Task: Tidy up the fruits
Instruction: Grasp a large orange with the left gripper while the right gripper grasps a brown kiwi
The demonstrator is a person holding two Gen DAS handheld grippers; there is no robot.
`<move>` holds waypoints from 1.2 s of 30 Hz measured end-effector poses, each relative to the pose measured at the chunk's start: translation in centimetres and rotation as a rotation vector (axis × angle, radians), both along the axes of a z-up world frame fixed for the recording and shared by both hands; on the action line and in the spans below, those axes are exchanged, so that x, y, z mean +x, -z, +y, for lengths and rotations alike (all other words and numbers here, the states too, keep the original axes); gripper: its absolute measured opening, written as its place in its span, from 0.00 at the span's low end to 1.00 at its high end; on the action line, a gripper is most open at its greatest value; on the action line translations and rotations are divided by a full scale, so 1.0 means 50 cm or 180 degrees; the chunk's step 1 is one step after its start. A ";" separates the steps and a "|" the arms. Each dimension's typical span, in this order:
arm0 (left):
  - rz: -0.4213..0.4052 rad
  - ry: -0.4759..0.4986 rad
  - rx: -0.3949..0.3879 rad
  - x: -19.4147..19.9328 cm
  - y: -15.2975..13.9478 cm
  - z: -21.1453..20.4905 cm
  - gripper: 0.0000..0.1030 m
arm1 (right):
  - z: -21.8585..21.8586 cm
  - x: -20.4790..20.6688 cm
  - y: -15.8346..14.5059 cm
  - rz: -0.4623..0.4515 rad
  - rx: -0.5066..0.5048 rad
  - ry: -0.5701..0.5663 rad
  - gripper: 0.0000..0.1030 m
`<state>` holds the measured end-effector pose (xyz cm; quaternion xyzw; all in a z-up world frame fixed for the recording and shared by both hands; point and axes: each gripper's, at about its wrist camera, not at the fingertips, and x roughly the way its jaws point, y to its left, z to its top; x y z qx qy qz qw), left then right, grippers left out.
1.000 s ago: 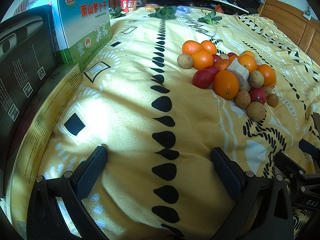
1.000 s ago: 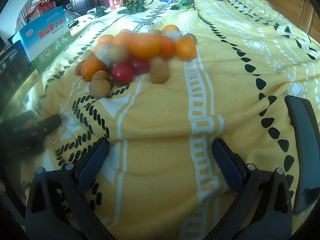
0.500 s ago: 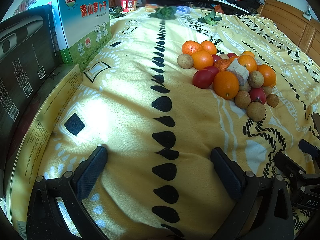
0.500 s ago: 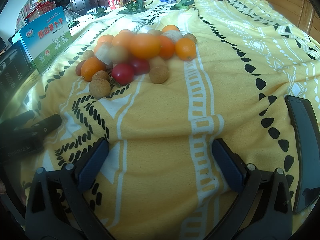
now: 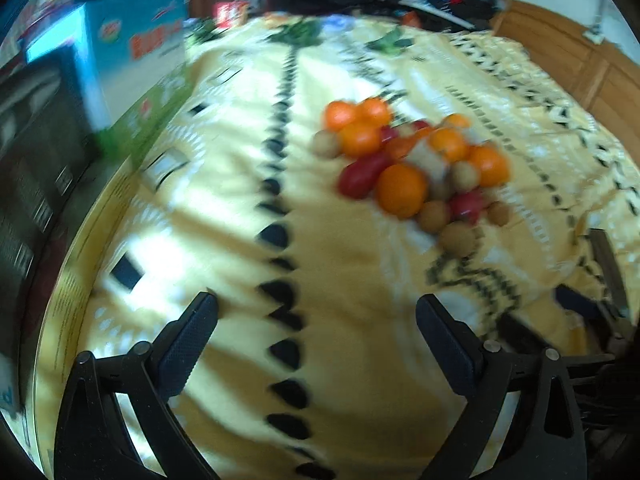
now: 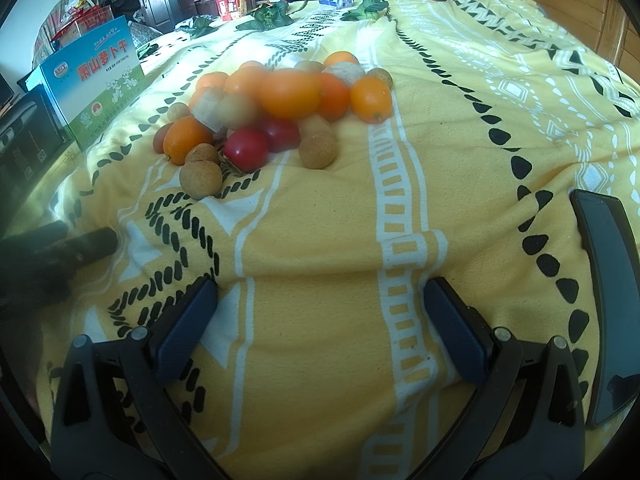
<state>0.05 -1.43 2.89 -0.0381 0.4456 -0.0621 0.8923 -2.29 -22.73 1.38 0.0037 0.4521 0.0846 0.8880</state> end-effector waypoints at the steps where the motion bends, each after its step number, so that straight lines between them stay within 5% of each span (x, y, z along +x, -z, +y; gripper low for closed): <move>1: 0.0006 0.0059 -0.0084 0.011 -0.005 -0.008 0.85 | 0.001 -0.001 -0.003 0.0001 0.0006 -0.0001 1.00; 8: 0.0212 0.0295 -0.0510 0.105 -0.018 -0.061 0.51 | -0.003 0.003 -0.002 -0.0001 0.0049 -0.0008 1.00; 18: 0.0369 0.0130 -0.0703 0.170 0.016 -0.072 0.51 | -0.003 0.002 -0.002 0.0003 0.0062 -0.0009 1.00; 22: 0.0332 0.0113 -0.0644 0.172 0.005 -0.068 0.35 | -0.002 0.003 -0.004 0.0010 0.0058 -0.0010 1.00; 27: 0.0252 0.0128 -0.0584 0.132 -0.019 -0.035 0.35 | -0.021 -0.013 -0.021 -0.0032 0.0278 -0.0008 0.99; 36: 0.0023 0.0072 -0.0528 0.045 -0.066 0.031 0.35 | 0.034 0.005 -0.114 -0.0133 0.0644 -0.0457 0.64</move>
